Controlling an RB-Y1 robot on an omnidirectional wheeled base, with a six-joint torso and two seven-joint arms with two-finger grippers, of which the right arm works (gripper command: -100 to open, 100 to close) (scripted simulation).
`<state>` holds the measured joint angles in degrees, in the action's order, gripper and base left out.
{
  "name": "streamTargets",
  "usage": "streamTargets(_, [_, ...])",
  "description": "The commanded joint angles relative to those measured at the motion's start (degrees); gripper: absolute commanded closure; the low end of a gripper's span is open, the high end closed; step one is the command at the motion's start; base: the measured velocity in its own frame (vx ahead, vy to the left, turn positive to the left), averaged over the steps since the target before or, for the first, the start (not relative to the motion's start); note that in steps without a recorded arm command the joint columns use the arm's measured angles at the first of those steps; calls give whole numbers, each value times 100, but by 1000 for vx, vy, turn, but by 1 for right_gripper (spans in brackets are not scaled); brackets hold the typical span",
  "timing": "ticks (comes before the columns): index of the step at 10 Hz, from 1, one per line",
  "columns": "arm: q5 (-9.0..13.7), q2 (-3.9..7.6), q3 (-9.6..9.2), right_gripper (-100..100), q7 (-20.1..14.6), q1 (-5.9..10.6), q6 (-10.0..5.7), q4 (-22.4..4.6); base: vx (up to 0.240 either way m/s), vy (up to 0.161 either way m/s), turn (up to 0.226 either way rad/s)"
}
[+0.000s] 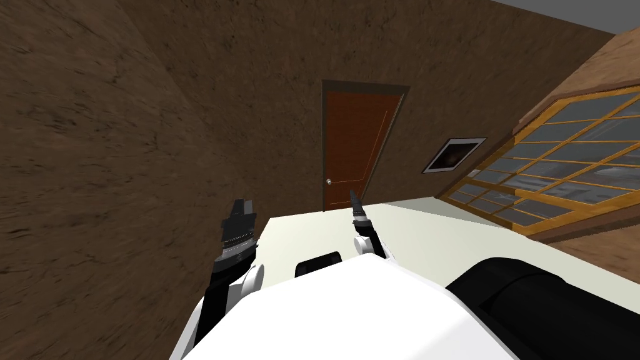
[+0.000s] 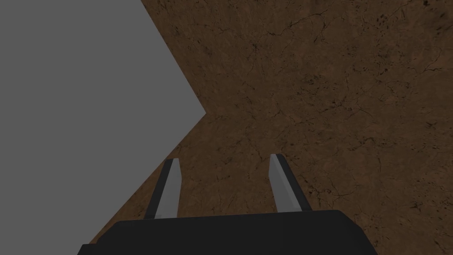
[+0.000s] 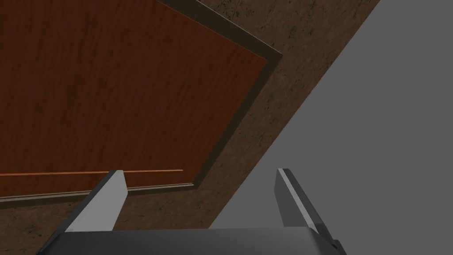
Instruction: Pull the door open
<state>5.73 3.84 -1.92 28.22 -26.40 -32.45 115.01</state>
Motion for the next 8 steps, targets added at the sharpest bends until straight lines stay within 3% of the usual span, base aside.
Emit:
streamTargets(1, [17, 28, 31, -100, 231, 57, -48, -222, 101, -15, 44])
streamTargets(8, [67, 107, 86, -100, 1230, 134, -263, -1056, 101, -11, 39])
